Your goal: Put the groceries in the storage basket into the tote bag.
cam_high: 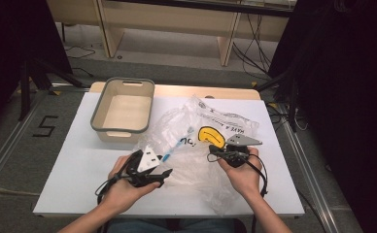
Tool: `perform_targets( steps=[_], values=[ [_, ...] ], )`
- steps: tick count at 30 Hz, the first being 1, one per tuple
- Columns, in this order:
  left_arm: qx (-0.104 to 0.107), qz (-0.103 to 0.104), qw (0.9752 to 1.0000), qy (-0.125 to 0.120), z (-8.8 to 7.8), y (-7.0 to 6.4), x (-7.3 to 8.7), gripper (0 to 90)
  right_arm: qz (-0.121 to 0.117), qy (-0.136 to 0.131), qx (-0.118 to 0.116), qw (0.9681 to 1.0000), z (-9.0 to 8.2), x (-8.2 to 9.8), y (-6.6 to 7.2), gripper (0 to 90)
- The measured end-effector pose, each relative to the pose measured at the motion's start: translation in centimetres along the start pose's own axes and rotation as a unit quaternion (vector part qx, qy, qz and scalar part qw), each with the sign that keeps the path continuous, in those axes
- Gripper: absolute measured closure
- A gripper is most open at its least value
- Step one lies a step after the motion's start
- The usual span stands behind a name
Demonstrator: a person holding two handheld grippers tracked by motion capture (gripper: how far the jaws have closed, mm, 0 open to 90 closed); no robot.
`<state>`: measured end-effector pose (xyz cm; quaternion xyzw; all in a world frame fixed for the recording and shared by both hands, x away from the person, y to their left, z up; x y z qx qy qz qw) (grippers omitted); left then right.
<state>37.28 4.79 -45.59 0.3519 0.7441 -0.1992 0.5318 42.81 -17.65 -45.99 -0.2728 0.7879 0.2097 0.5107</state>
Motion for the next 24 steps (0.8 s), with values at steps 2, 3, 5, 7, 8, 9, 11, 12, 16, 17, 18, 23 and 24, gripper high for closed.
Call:
perform_targets(
  steps=[2, 3, 5, 7, 8, 9, 11, 12, 16, 17, 18, 23, 24],
  values=[
    [-0.018, -0.008, 0.9998, -0.003, -0.6, 1.2, 0.2, 44.9, -0.002, 0.026, -0.009, 0.9996, 0.1, 1.1, 0.1, 90.0],
    [-0.027, -0.012, 0.9996, -0.003, -0.8, 1.9, 0.3, 45.0, -0.002, 0.044, -0.019, 0.9989, 0.2, 1.7, 0.2, 90.0],
    [-0.046, -0.021, 0.9987, 0.001, -0.8, 3.3, 0.8, 45.5, -0.004, 0.072, -0.032, 0.9969, 0.3, 2.7, 0.2, 90.0],
    [-0.067, -0.032, 0.9972, 0.012, -0.7, 4.6, 1.6, 45.8, -0.011, 0.102, -0.047, 0.9936, 0.3, 3.7, 0.4, 90.0],
    [-0.077, -0.039, 0.9961, 0.017, -0.5, 5.1, 2.0, 46.2, -0.011, 0.113, -0.053, 0.9921, 0.4, 4.1, 0.4, 90.0],
    [-0.083, -0.046, 0.9952, 0.024, -0.4, 5.5, 2.5, 46.6, -0.009, 0.132, -0.063, 0.9891, 0.4, 4.7, 0.6, 89.8],
    [-0.092, -0.056, 0.9936, 0.033, -0.2, 6.2, 3.3, 47.2, -0.014, 0.162, -0.084, 0.9832, 0.4, 5.7, 0.9, 88.3],
    [-0.098, -0.063, 0.9926, 0.034, 0.0, 6.5, 3.6, 47.7, -0.016, 0.170, -0.090, 0.9812, 0.4, 6.0, 1.0, 86.5],
    [-0.109, -0.072, 0.9904, 0.045, 0.4, 7.3, 4.8, 51.2, -0.010, 0.164, -0.097, 0.9816, 0.1, 6.1, 1.1, 77.0],
    [-0.109, -0.078, 0.9898, 0.048, 0.5, 7.3, 5.1, 52.4, -0.010, 0.155, -0.098, 0.9829, 0.0, 5.8, 1.0, 74.3],
    [-0.110, -0.080, 0.9895, 0.050, 0.5, 7.4, 5.3, 53.2, -0.005, 0.139, -0.089, 0.9863, -0.3, 5.3, 0.7, 71.2],
    [-0.108, -0.084, 0.9894, 0.048, 0.4, 7.3, 5.6, 54.8, 0.015, 0.051, -0.031, 0.9981, -2.0, 2.8, -1.7, 58.7],
    [-0.108, -0.085, 0.9892, 0.050, 0.4, 7.2, 5.8, 54.7, 0.018, 0.037, -0.014, 0.9991, -2.4, 2.4, -2.4, 57.4]
  ],
)
Point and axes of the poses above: each handheld gripper's, and its own axes: z roughly forward along the jaws, x roughly out of its underside, y roughly to its left, the point moved 7 cm from there along z, roughly forward along the jaws, and after that the axes turned 12 degrees about -y, right-handed, at the moved point
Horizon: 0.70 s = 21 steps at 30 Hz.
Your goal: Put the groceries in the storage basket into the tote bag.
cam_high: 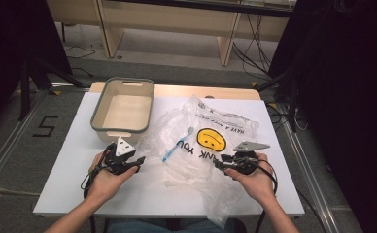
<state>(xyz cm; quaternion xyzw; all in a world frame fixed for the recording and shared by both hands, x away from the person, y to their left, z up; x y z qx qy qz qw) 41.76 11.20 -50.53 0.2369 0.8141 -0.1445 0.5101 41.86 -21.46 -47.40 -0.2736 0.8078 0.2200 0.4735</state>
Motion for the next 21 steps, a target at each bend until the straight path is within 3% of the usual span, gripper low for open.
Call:
perform_targets(
  steps=[3, 6, 9, 14, 17, 21],
  values=[
    [-0.003, -0.004, 1.0000, -0.002, -0.1, 0.0, 0.3, 52.5, 0.012, -0.019, 0.039, 0.9990, -1.2, -0.3, -1.7, 54.7],
    [0.000, 0.000, 1.0000, -0.002, -0.3, -0.1, 0.3, 48.4, 0.027, -0.020, 0.066, 0.9973, -2.0, 0.2, -3.0, 53.4],
    [0.006, 0.005, 1.0000, -0.002, -0.5, -0.1, 0.3, 44.0, 0.033, -0.012, 0.079, 0.9962, -2.5, 0.9, -3.7, 52.5],
    [0.008, -0.003, 1.0000, 0.001, -0.9, -0.2, 0.4, 36.6, 0.036, -0.007, 0.089, 0.9953, -2.8, 1.5, -4.2, 51.3],
    [0.007, -0.018, 0.9998, 0.005, -1.2, -0.2, 0.5, 34.7, 0.039, -0.009, 0.098, 0.9943, -3.1, 1.7, -4.5, 50.0],
    [0.010, -0.020, 0.9997, 0.002, -1.2, -0.2, 0.6, 32.1, 0.045, -0.011, 0.115, 0.9923, -3.5, 1.9, -5.0, 47.3]
  ],
)
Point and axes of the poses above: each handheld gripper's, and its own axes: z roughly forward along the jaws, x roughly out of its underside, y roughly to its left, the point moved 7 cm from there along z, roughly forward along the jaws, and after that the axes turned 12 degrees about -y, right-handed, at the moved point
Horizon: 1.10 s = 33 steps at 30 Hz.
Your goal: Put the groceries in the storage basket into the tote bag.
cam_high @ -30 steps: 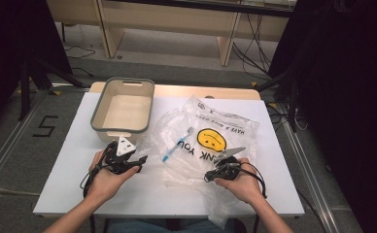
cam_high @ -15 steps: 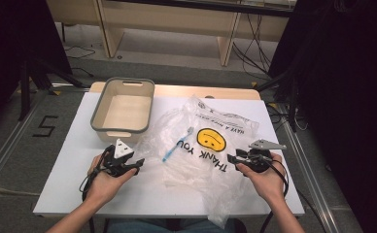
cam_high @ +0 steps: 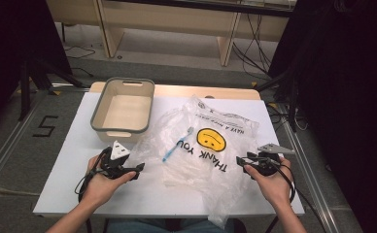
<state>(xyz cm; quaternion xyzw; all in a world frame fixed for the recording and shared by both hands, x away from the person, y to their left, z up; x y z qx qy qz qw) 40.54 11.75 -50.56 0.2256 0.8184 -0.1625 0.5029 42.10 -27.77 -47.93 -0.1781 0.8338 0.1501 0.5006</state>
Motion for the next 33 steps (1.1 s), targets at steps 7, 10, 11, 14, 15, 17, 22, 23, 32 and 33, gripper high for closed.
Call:
perform_targets(
  steps=[7, 10, 11, 14, 15, 17, 22, 23, 32, 33],
  values=[
    [0.003, 0.002, 1.0000, -0.001, 0.1, 0.0, 0.1, 31.4, 0.020, -0.004, 0.033, 0.9992, -0.4, 0.2, -1.2, 42.1],
    [0.002, 0.004, 1.0000, -0.001, 0.1, 0.1, 0.1, 31.2, 0.024, -0.004, 0.042, 0.9988, -0.5, 0.3, -1.7, 41.4],
    [0.002, 0.004, 1.0000, -0.001, 0.2, 0.1, 0.1, 31.2, 0.025, -0.002, 0.045, 0.9987, -0.6, 0.3, -1.8, 40.9],
    [0.003, 0.006, 1.0000, -0.001, 0.2, 0.1, 0.1, 31.1, 0.029, -0.001, 0.052, 0.9982, -0.7, 0.5, -2.2, 40.2],
    [0.004, 0.007, 1.0000, -0.001, 0.2, 0.1, 0.1, 31.1, 0.031, -0.001, 0.052, 0.9982, -0.7, 0.5, -2.2, 40.2],
    [0.006, 0.006, 1.0000, -0.001, 0.2, 0.0, 0.1, 31.2, 0.033, 0.002, 0.052, 0.9981, -0.7, 0.6, -2.2, 40.1],
    [0.002, 0.006, 1.0000, -0.004, 0.1, 0.0, 0.0, 31.3, 0.035, 0.002, 0.048, 0.9982, -0.6, 0.5, -2.3, 39.8],
    [0.000, 0.007, 1.0000, -0.004, 0.1, 0.0, 0.0, 31.3, 0.035, 0.002, 0.048, 0.9982, -0.6, 0.5, -2.3, 39.7],
    [-0.007, 0.009, 0.9999, -0.004, 0.0, 0.3, -0.1, 31.2, 0.040, 0.011, 0.051, 0.9978, -0.9, 1.0, -2.4, 39.1],
    [-0.008, 0.009, 0.9999, -0.004, 0.0, 0.4, -0.1, 31.2, 0.040, 0.012, 0.051, 0.9978, -0.8, 1.0, -2.4, 39.1]
  ],
)
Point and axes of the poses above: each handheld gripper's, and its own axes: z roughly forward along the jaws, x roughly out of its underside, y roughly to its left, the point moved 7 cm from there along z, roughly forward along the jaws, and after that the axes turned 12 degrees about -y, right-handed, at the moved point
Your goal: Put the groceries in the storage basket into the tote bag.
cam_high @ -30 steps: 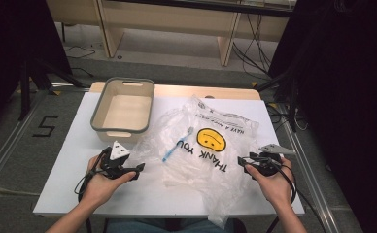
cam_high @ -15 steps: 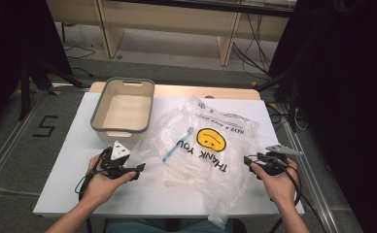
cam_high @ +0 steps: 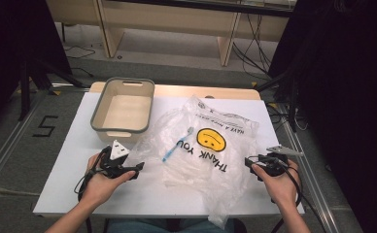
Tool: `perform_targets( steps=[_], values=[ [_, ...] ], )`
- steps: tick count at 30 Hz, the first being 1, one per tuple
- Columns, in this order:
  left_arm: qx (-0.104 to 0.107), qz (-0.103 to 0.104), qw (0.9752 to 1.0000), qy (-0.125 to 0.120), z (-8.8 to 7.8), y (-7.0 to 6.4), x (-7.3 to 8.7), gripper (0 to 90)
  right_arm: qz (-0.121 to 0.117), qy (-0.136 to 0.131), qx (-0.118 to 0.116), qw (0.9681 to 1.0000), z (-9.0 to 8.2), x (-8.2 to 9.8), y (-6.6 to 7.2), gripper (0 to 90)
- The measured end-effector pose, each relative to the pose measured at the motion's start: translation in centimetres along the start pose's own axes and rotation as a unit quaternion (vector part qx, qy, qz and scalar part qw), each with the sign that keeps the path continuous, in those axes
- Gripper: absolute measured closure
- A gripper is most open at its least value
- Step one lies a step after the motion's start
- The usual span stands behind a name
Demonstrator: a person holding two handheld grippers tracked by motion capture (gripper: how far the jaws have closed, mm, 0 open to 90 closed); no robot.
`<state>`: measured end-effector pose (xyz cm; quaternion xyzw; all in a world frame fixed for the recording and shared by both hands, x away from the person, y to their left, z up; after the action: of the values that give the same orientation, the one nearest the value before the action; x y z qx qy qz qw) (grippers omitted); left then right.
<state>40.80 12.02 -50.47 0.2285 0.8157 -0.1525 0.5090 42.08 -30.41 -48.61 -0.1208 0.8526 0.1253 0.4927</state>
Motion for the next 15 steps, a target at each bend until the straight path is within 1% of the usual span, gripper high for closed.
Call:
perform_targets(
  steps=[15],
  values=[
    [0.000, -0.001, 1.0000, 0.001, 0.12, 0.00, 0.13, 31.4, 0.001, 0.004, -0.004, 1.0000, 0.04, 0.09, 0.16, 39.2]
  ],
)
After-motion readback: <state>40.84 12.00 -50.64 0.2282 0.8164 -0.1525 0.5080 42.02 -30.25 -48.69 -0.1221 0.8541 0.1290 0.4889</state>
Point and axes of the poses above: each handheld gripper's, and its own axes: z roughly forward along the jaws, x roughly out of its underside, y roughly to its left, the point moved 7 cm from there along z, roughly forward along the jaws, and after that the axes turned 12 degrees about -y, right-handed, at the moved point
